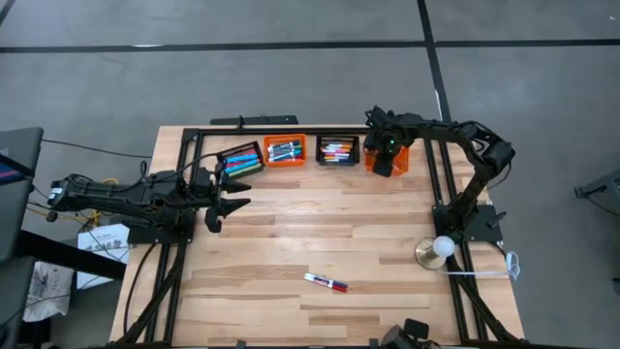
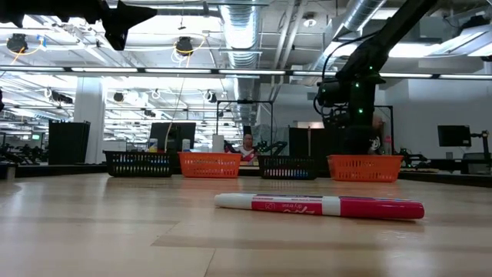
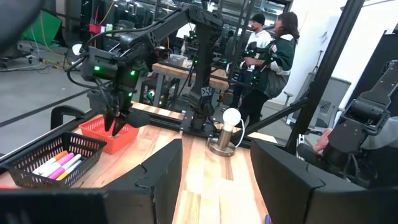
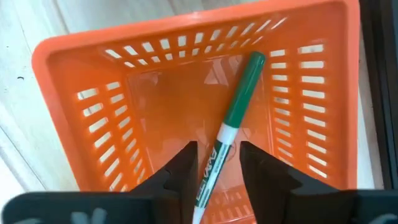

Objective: Pick & Place Markers
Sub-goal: Put the thin blue marker pen into the right orange bin

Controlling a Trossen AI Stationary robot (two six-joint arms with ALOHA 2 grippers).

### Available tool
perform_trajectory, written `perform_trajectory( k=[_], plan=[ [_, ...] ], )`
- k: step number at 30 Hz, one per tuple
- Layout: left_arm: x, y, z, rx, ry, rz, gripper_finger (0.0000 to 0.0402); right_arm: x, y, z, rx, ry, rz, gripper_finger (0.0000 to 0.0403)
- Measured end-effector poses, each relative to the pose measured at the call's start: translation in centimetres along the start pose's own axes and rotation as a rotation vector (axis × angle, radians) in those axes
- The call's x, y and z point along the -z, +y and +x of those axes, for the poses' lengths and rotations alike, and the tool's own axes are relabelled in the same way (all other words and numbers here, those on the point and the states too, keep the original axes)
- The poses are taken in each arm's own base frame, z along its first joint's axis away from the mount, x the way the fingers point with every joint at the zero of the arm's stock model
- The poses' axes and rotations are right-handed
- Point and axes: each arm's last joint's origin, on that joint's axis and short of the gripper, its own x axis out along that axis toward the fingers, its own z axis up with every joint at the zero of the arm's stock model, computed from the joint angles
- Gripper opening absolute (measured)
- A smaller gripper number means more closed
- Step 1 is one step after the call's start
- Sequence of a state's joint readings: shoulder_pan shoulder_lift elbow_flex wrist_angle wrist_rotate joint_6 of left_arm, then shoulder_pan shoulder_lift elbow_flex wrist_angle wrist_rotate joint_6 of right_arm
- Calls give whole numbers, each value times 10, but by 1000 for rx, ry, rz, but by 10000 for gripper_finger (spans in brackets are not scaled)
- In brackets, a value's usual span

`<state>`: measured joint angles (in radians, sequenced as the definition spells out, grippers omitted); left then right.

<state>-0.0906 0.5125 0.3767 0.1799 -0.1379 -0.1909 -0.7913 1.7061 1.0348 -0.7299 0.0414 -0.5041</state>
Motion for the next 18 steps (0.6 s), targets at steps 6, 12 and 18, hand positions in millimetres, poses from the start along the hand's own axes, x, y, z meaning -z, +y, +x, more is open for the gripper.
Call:
perform_trajectory(
  k=[6, 12, 18],
  plan=[
    [0, 0, 0, 0, 0, 0, 190, -6, 0, -16, -11, 48, 1, 145],
    [0, 0, 0, 0, 0, 0, 190, -20, 2, -56, -69, 99, 35, 146],
    [0, 0, 0, 2, 1, 0, 190, -36, 24, -100, -286, 67, 32, 133]
  ],
)
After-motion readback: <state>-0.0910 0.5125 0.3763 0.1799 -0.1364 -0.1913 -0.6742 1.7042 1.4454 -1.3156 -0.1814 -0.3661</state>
